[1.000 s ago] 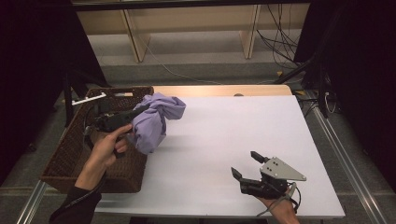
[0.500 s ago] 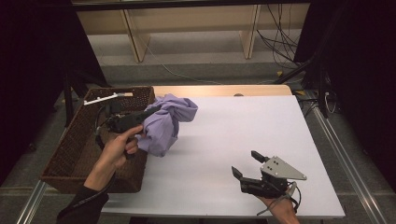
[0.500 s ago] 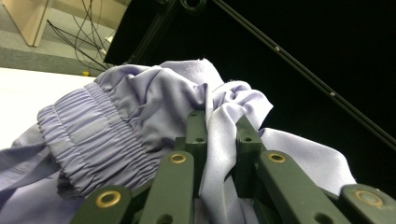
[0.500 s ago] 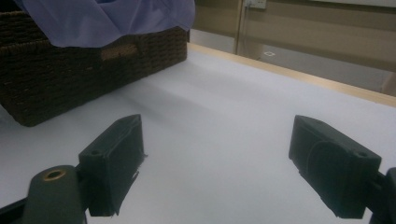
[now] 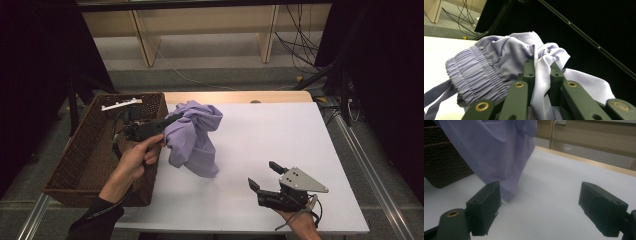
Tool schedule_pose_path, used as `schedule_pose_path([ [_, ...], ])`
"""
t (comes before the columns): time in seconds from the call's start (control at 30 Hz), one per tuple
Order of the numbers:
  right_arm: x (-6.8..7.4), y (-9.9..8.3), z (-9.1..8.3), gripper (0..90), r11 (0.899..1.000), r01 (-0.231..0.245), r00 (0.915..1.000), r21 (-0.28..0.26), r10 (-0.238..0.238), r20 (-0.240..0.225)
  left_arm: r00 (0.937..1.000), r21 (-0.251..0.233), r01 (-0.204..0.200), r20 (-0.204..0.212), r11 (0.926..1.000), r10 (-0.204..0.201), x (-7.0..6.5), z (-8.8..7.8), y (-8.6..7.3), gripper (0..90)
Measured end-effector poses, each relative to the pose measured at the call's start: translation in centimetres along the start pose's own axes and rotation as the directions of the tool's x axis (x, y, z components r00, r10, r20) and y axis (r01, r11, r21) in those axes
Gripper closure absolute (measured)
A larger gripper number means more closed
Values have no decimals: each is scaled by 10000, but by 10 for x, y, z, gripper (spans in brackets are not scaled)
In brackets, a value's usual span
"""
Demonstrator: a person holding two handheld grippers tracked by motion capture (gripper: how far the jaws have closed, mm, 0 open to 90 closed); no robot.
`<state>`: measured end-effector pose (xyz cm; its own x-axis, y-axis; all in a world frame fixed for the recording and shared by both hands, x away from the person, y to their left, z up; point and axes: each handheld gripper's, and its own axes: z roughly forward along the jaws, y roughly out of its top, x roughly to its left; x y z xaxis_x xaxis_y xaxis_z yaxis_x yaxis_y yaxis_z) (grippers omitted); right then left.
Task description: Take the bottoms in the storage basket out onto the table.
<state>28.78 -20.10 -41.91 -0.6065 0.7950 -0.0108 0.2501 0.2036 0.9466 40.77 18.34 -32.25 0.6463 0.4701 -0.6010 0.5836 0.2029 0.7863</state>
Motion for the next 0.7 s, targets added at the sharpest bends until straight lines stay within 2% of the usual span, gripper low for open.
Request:
schedule_pose_path([
  [0.2, 0, 0, -1, 188, 10000, -21, 10000, -29, 21, 8, 10000, 156, 10, -32, 9999, -10, 0, 9, -3, 803],
  [0.7, -1, 0, -1, 188, 10000, -16, 10000, -29, 16, 4, 9997, 97, 160, -164, 9998, -159, 4, 25, -5, 802],
])
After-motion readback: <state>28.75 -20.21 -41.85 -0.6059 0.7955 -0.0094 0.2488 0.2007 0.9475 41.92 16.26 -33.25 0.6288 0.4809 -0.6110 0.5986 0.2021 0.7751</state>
